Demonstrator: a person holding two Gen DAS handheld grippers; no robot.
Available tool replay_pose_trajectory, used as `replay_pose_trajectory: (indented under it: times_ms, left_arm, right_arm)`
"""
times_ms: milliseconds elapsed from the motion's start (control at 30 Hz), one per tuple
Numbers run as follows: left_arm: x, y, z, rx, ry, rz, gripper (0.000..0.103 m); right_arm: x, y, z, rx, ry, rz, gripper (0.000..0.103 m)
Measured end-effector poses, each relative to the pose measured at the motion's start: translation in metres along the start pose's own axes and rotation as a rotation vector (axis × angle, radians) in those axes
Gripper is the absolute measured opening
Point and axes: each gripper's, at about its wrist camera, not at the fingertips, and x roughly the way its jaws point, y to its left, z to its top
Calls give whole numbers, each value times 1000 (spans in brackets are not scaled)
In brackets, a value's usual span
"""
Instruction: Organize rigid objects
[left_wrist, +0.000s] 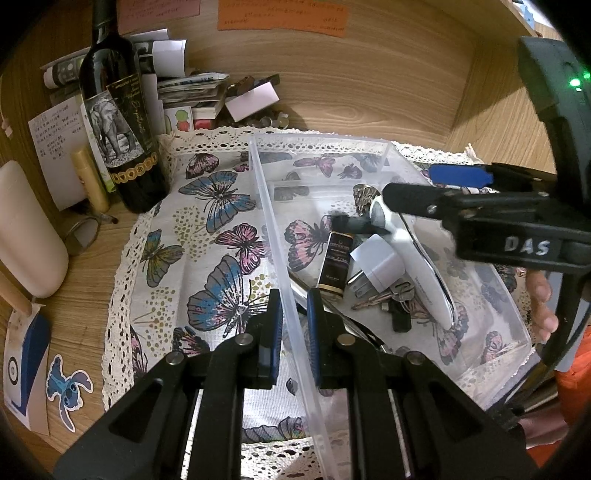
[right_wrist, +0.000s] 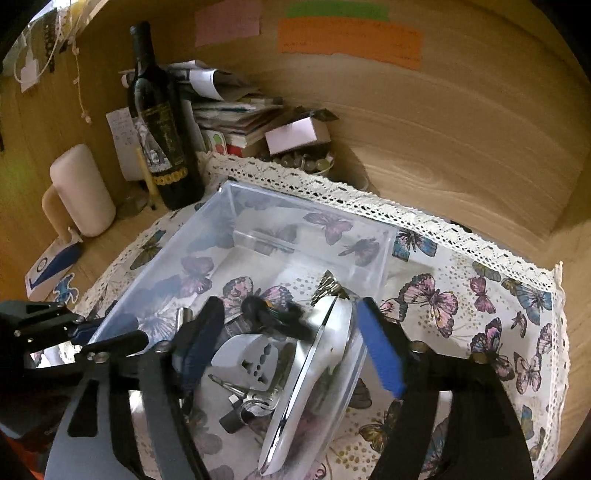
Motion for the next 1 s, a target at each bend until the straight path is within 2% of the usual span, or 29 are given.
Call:
replay_pose_trajectory:
  times_ms: [133,300,400,467,567,600,667,833,1000]
  left_arm:
    - [-2,-1,1,4,-3,3,13]
    - [-15,-9,0,39,-49,44,13]
    - [-27,-11,0,37,-82,45,30]
    - [-42,-14,-1,25,-132,46,50]
    - [-63,-20,-1,35,-205,53,63]
    - [-72,-24,-2,43,-232,54,66]
    - [-89,-31,-4,56,-289,54,80]
    - [-124,-53,-14,78,-420,66,97]
    - [-137,-65,-21,80,-448,59,100]
  right_arm:
    - [-14,-3,-2,14,-26,4,74]
    - [-45,-5,-12,41,-94,-20,82]
    - [-65,-6,-19,61,-133,-28,83]
    - [-81,-4,-25,74,-168,-39,87]
    - [-102,-1,-37,81,-220,-76,100]
    - [-108,0,-41,82,-237,-89,102]
    - [-124,3,-51,86,-282,-129,103]
    - [-152,5,-71,106,-336,-172,103]
    - [-171,4,-86,123,-359,-184,103]
